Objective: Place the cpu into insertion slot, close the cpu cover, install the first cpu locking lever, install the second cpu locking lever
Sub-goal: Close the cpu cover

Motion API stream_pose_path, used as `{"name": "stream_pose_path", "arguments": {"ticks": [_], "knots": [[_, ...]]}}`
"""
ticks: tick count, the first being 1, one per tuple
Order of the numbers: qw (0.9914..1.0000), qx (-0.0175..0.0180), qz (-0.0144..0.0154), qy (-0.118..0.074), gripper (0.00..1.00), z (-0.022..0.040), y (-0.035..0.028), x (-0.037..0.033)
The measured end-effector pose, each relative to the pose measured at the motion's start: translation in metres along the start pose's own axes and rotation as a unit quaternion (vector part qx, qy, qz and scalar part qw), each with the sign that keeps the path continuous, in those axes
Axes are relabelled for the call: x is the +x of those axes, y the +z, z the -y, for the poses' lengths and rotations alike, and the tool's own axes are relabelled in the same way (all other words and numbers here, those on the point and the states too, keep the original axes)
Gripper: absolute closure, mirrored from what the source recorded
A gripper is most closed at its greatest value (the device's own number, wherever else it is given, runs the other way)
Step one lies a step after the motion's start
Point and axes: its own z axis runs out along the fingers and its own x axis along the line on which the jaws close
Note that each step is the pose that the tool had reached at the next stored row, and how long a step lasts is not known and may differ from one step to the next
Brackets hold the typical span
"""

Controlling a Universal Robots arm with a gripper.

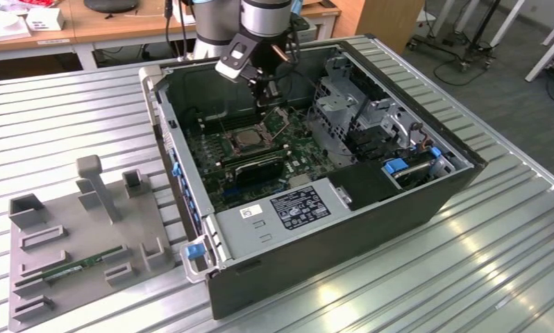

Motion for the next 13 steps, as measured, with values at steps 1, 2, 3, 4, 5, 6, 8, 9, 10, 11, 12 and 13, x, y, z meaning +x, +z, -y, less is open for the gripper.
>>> {"name": "stream_pose_path", "arguments": {"ticks": [1,2,3,4,5,6,8,9,10,11,12,13], "knots": [[1.00000,0.0000,0.0000,0.000,0.89,-0.0003,0.0000,0.0000],[1.00000,0.0000,0.0000,0.000,0.89,-0.0007,0.0000,0.0000],[1.00000,0.0000,0.0000,0.000,0.89,-0.0011,0.0001,0.0000],[1.00000,0.0000,0.0000,0.000,0.89,-0.0017,0.0001,0.0000],[1.00000,0.0000,0.0000,0.000,0.89,-0.0022,0.0001,0.0000],[1.00000,0.0000,0.0000,0.000,0.89,-0.0028,0.0002,0.0001],[1.00000,0.0000,0.0000,0.000,0.89,-0.0045,0.0002,0.0001],[1.00000,0.0000,0.0000,0.000,0.89,-0.0052,0.0003,0.0001],[1.00000,0.0000,0.0000,0.000,0.89,-0.0059,0.0003,0.0001],[1.00000,0.0000,0.0000,0.000,0.89,-0.0067,0.0003,0.0001],[1.00000,0.0000,0.0000,0.000,0.89,-0.0074,0.0004,0.0001],[1.00000,0.0000,0.0000,0.000,0.89,-0.0082,0.0004,0.0002]]}}
